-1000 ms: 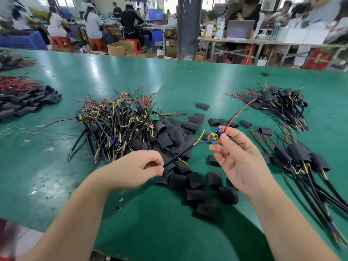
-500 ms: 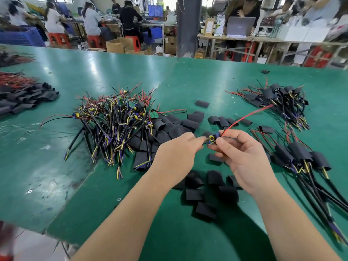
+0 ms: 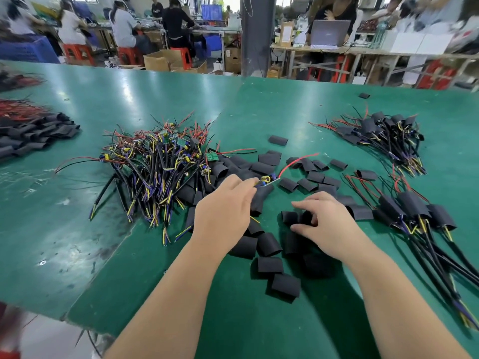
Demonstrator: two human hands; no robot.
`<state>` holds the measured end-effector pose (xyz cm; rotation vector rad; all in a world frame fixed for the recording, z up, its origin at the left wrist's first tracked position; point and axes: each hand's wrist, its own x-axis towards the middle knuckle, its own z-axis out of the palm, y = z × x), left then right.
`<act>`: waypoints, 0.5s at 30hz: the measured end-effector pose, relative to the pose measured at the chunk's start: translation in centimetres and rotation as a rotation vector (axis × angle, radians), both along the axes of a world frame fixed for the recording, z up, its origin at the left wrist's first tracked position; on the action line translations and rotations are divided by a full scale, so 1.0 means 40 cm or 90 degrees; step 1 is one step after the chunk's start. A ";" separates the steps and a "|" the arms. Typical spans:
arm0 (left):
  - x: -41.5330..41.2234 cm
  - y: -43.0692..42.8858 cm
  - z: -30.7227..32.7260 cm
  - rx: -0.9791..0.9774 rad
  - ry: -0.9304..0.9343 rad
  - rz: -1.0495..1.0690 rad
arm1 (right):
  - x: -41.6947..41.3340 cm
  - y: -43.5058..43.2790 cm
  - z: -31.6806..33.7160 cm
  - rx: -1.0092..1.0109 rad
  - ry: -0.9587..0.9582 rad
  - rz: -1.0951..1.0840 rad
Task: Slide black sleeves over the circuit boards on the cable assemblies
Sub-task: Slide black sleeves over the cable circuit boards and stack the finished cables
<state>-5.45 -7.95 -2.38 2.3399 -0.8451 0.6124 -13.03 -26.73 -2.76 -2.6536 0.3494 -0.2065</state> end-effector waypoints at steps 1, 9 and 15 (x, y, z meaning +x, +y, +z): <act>0.001 0.003 -0.001 -0.021 0.004 0.002 | -0.003 -0.002 0.000 -0.009 0.000 -0.025; 0.011 0.021 -0.009 -0.113 0.005 0.025 | -0.016 -0.015 0.015 -0.003 0.042 -0.075; 0.008 0.021 -0.009 -0.136 -0.008 -0.025 | -0.010 -0.015 0.008 -0.019 0.001 -0.077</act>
